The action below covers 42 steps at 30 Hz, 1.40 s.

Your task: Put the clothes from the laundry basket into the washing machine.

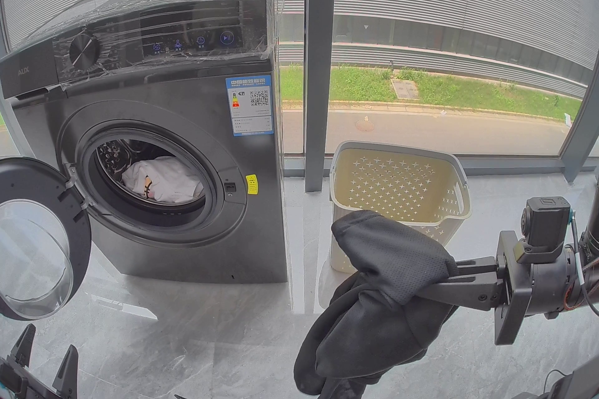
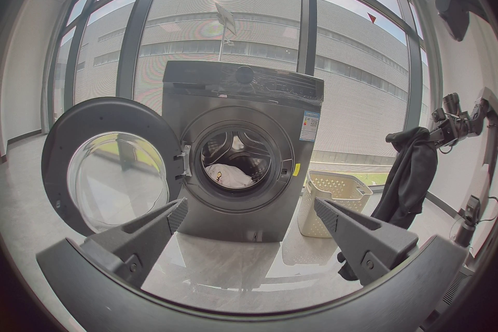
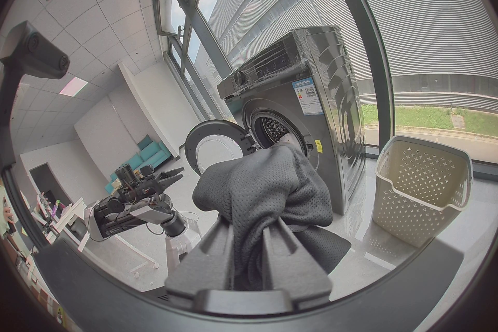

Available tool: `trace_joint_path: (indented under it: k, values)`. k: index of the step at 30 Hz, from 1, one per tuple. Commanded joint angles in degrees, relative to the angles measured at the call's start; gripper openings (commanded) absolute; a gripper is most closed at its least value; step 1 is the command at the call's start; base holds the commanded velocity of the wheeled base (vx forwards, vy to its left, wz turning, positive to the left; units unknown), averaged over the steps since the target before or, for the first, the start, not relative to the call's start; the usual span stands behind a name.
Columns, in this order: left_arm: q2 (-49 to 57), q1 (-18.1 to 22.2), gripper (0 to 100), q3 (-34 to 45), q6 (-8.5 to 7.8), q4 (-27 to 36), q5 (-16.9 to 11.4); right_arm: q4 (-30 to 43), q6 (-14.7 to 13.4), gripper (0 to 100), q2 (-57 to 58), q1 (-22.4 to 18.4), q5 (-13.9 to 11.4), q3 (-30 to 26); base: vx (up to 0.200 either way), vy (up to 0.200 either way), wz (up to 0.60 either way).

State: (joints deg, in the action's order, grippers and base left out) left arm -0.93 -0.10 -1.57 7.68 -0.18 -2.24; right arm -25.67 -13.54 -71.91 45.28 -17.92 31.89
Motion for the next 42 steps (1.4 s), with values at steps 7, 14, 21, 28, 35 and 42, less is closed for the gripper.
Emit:
trace_joint_path:
  k: [7, 14, 21, 28, 35, 42]
  values:
    - [0.93, 0.01, 100, -0.27, -1.0, -1.66, -4.26, -0.43, 0.1, 0, -3.5, -4.67, -0.19, 5.99, 0.0, 0.0, 0.0]
    - [-18.59, -4.74, 100, -25.94, -6.54, -8.43, -21.49, -0.78, 0.1, 0, -6.31, -4.58, -0.19, 8.28, 0.0, 0.0, 0.0]
    - [-38.1, -12.65, 100, -38.59, -7.33, -9.22, -40.74, -2.01, 0.01, 0, -9.83, -4.41, -0.01, 14.52, 0.0, 0.0, 0.0]
    - [-51.54, -13.44, 100, -33.5, -22.62, -13.62, -46.18, -2.1, -0.17, 0, -10.44, -4.67, 0.08, 15.39, 0.0, 0.0, 0.0]
    - [-56.82, -21.26, 100, -30.68, -23.06, -14.41, -46.01, -2.01, -0.34, 0, -12.64, -4.76, 0.17, 19.61, 0.0, 0.0, 0.0]
    - [-63.76, -24.51, 100, -28.13, -23.32, -16.96, -46.01, -2.1, -0.43, 0, -15.63, -4.49, 0.25, 22.69, 0.0, 0.0, 0.0]
